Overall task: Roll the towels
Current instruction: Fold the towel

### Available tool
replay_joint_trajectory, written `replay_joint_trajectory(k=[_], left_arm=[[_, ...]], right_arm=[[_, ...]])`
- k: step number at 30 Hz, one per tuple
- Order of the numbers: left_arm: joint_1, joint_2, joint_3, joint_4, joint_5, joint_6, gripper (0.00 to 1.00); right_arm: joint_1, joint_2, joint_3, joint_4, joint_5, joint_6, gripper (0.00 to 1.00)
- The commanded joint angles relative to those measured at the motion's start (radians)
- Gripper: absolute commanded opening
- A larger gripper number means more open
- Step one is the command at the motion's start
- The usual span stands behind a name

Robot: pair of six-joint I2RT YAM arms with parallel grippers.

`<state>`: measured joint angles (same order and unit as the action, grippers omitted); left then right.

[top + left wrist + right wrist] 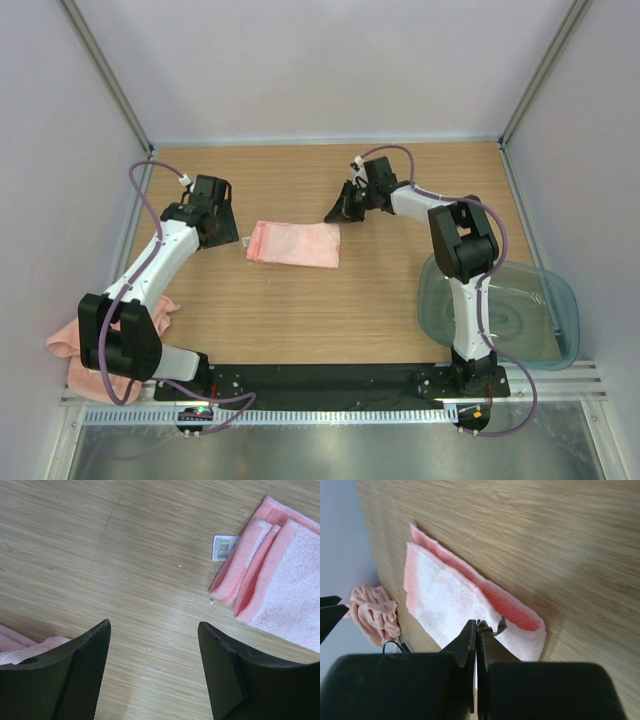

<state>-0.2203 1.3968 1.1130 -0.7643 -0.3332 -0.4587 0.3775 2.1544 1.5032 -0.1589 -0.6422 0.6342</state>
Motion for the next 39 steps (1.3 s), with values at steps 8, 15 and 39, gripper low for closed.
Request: replay_joint_trajectory(k=[8,15,39], left_arm=[[-0.002,-0.022,0.045,-0.001,-0.009,0.017,0.72],[-0.004,-0.027,0.044,-0.003,-0.010,0.018,0.71],[-0.002,-0.045,0.036,0.000,0.002,0.015,0.71]], right_arm=[[-0.008,0.035,-0.026,0.012,0.036,0.009,0.01],[-0.008,0.024,-0.017,-0.008,0.033,0.004,0.01],[0.089,-0.203,-0.350,0.124,0.035,0.042,0.01]])
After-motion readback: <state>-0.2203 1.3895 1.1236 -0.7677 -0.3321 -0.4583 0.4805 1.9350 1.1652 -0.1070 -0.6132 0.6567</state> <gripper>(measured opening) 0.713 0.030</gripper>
